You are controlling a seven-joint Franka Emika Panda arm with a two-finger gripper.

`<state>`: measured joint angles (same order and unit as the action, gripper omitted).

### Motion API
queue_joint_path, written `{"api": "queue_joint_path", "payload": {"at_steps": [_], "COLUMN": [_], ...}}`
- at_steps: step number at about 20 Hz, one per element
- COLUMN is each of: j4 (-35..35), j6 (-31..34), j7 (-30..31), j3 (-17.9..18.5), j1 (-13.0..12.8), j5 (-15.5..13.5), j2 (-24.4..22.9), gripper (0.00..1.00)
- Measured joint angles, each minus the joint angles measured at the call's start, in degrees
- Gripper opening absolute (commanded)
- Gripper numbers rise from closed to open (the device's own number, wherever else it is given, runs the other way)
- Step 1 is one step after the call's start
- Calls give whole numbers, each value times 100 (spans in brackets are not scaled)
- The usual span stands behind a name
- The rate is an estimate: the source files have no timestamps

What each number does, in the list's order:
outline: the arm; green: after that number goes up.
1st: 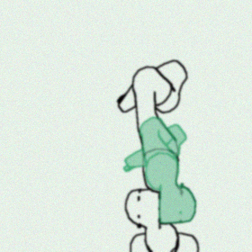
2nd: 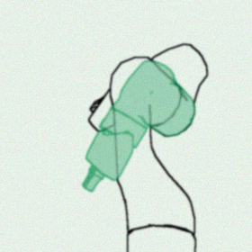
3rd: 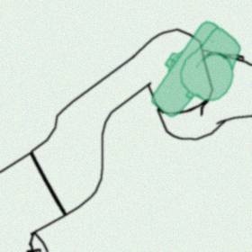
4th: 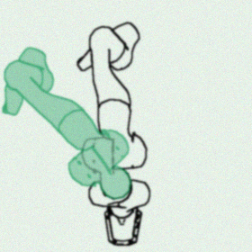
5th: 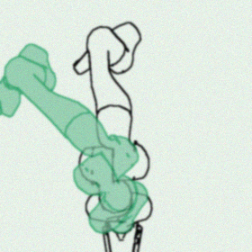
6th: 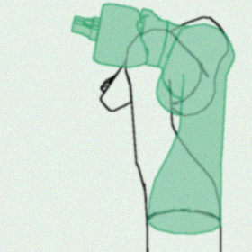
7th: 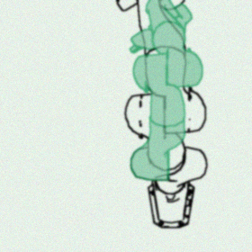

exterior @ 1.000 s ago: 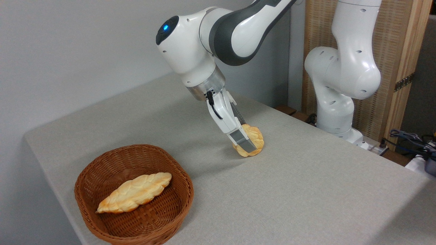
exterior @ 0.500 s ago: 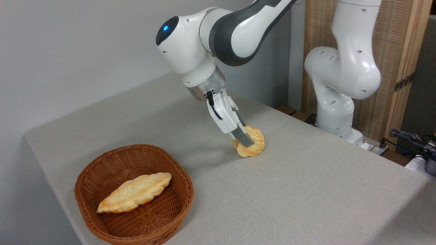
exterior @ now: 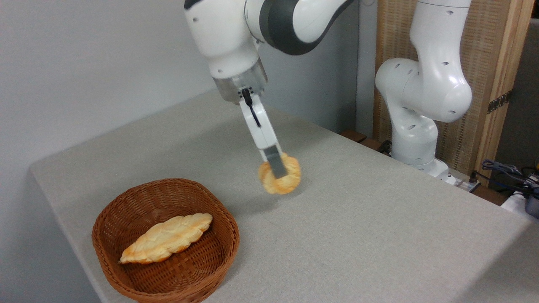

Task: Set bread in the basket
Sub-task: 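Lift the bun and carry it over the wicker basket, then open the gripper to drop the bun in the basket, raise gripper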

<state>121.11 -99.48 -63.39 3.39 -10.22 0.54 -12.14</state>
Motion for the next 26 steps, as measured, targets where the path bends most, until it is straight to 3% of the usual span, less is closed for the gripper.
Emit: {"api": "queue_joint_path", "payload": {"at_steps": [2, 4, 7, 8, 9, 11, 26], "j4": [-53, -58, -68, -70, -73, -78, -81], "j6": [-635, -1267, -2043, -2235, -2443, -2786, -2885], "j7": [403, 780, 1135, 1202, 1232, 1270, 1292], "j3": [3, 3, 24, 57, 99, 195, 286], "j1": [89, 117, 138, 148, 158, 167, 168], "j5": [-177, -242, -288, -366, -511, -800, -911], "j2": [26, 91, 223, 254, 278, 309, 327], "gripper": [22, 31, 57, 77, 88, 100, 100]}}
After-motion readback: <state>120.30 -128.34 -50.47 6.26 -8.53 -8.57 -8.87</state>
